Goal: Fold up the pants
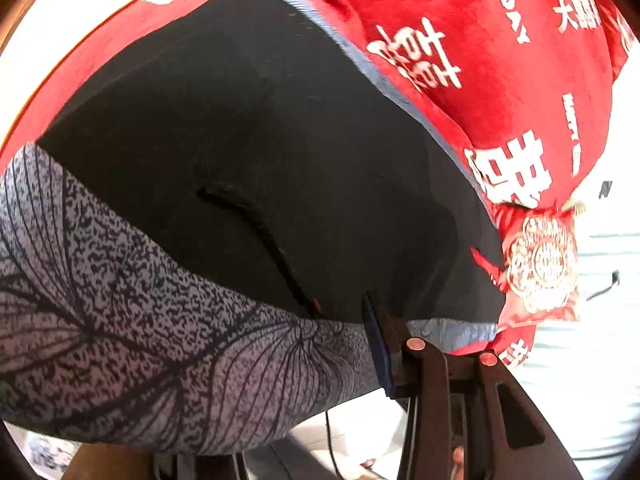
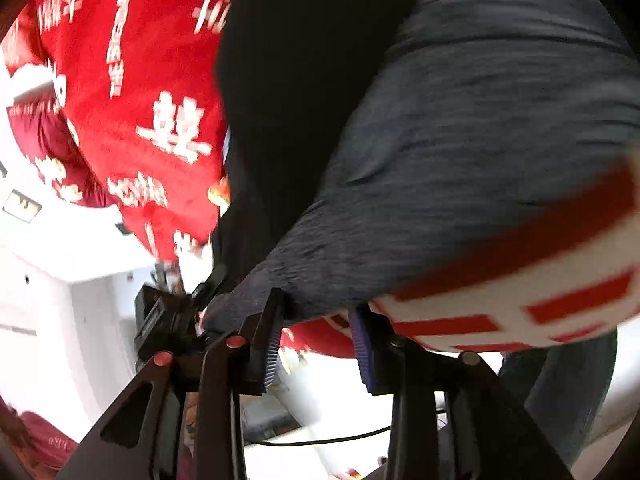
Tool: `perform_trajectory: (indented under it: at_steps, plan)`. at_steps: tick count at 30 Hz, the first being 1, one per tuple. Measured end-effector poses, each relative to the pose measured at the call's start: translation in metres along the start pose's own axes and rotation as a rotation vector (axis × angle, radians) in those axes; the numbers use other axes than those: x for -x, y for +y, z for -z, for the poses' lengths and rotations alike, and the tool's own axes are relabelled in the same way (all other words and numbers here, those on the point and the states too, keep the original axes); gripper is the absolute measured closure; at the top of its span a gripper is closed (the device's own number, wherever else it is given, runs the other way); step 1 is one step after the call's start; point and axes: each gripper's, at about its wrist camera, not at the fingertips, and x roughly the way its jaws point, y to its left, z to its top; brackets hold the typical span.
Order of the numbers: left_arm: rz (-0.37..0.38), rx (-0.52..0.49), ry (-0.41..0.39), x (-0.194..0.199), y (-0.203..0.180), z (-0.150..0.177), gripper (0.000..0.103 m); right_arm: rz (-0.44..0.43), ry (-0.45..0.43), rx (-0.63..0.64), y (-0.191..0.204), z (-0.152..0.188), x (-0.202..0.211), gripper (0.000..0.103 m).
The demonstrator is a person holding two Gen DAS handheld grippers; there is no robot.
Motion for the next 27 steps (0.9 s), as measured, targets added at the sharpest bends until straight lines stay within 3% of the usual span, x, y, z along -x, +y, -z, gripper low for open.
perform_trajectory:
  at_steps: [3, 5, 7, 12, 15, 21, 23, 25, 27]
  plan:
    - [-0.059, -0.041, 0.013, -0.003, -0.004, -0.003, 0.06, -0.086, -0.091, -0.068, -0.013, -0.003, 0.015, 0.066]
    - [-0.146, -0.07, 0.016, -0.009, -0.002, -0.002, 0.06, -0.14, -0.148, -0.148, -0.029, -0.005, 0.025, 0.068]
    - [-0.196, -0.074, 0.012, -0.009, -0.001, -0.001, 0.06, -0.15, -0.178, -0.194, -0.033, -0.005, 0.03, 0.096]
    - [-0.25, -0.088, -0.036, 0.016, -0.021, -0.008, 0.06, -0.025, -0.117, -0.059, 0.02, -0.017, 0.05, 0.096]
    - [-0.275, -0.123, -0.076, 0.031, -0.048, -0.028, 0.06, -0.004, -0.071, 0.025, 0.065, -0.041, 0.062, 0.096]
    - [-0.287, -0.151, -0.176, 0.034, -0.096, -0.106, 0.059, 0.036, 0.029, 0.087, 0.126, -0.133, 0.056, 0.094]
    - [-0.324, -0.166, -0.205, 0.022, -0.107, -0.131, 0.055, 0.058, 0.068, 0.089, 0.145, -0.165, 0.037, 0.092]
    - [-0.39, -0.182, -0.236, 0.008, -0.111, -0.154, 0.033, 0.117, 0.11, 0.119, 0.159, -0.2, 0.017, 0.092]
    - [-0.474, -0.198, -0.277, -0.011, -0.107, -0.178, 0.019, 0.171, 0.135, 0.138, 0.159, -0.232, -0.002, 0.092]
